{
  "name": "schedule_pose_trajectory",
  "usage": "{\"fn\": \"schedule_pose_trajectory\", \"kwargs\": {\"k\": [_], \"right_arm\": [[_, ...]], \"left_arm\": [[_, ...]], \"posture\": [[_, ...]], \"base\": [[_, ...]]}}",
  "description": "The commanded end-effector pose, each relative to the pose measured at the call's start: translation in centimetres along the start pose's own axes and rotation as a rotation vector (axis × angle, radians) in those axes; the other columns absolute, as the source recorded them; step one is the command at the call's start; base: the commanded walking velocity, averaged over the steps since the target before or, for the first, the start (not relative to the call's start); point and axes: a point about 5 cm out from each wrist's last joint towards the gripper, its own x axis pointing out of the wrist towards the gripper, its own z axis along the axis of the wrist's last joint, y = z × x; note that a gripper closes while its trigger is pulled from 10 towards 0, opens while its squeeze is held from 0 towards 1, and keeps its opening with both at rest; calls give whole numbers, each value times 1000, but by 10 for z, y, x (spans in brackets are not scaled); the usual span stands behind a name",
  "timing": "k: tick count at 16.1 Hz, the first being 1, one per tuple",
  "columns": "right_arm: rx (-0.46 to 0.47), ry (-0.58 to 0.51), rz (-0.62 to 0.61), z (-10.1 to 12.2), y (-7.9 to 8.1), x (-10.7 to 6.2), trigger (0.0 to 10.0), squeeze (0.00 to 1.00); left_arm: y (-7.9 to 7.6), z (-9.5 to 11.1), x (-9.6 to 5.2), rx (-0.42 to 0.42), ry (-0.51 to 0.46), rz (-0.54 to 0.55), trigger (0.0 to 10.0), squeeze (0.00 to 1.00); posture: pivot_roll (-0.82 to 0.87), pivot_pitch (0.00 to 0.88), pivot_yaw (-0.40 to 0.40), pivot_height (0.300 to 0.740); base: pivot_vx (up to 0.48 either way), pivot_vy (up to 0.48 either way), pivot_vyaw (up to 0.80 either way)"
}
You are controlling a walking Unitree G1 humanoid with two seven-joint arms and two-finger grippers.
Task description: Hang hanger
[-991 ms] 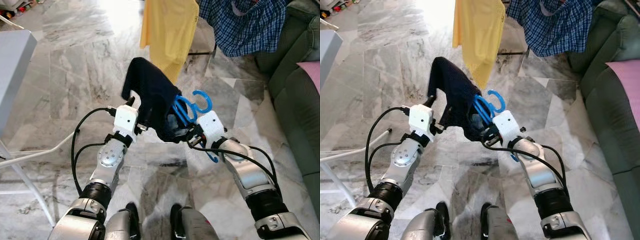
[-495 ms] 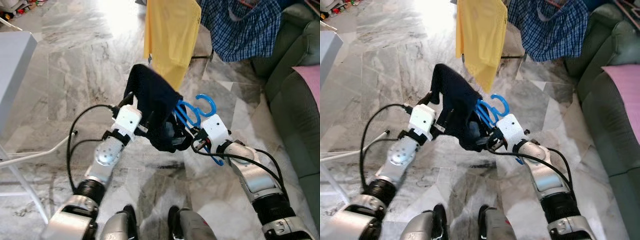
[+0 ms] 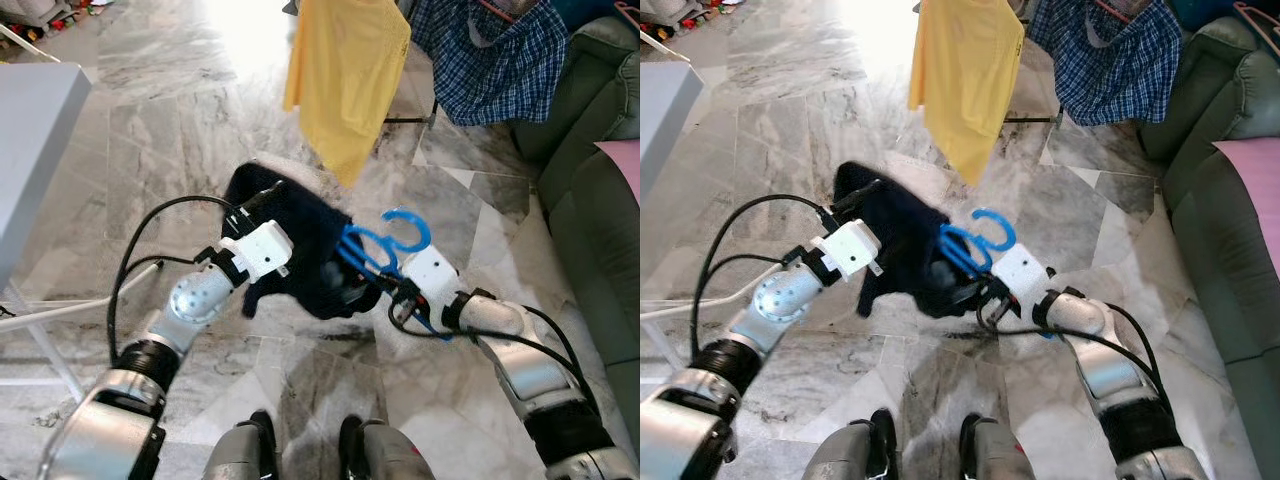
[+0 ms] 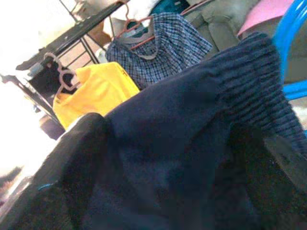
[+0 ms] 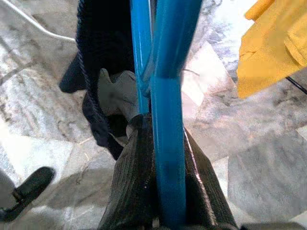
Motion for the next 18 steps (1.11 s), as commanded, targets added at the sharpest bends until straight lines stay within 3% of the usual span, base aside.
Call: {"fn": "schedule_pose_trajectory", "kwargs": {"k": [1, 7, 11, 15, 16, 17, 18], "right_arm": [[-23, -45, 24, 7, 4, -2, 0, 0], [-78, 19, 60, -6, 5, -9, 0, 0], [-178, 80, 83, -14, 1, -13, 0, 0], [-278, 119, 118, -18, -4, -17, 0, 0], [-286, 116, 125, -18, -4, -18, 0, 0], [-289, 113, 126, -17, -4, -18, 0, 0], [-298, 113, 136, -17, -4, -20, 0, 0]], "left_arm": [[-4, 0, 0, 29, -3, -52, 10000, 1000], [2, 0, -1, 118, -18, -136, 10000, 1000], [-2, -3, -6, 146, -9, -305, 10000, 1000], [-12, -14, -15, 149, 71, -498, 10000, 1000], [-14, -16, -16, 152, 89, -548, 10000, 329], [-14, -19, -18, 144, 117, -582, 10000, 0], [-14, -23, -20, 160, 152, -627, 10000, 0]], "posture": [[-138, 203, 16, 740], [-142, 207, 26, 740], [-140, 212, 22, 740], [-140, 215, 25, 740], [-140, 215, 25, 740], [-140, 215, 25, 740], [-147, 220, 28, 740]], "base": [[0, 0, 0], [0, 0, 0], [0, 0, 0], [0, 0, 0], [0, 0, 0], [0, 0, 0], [0, 0, 0]]}}
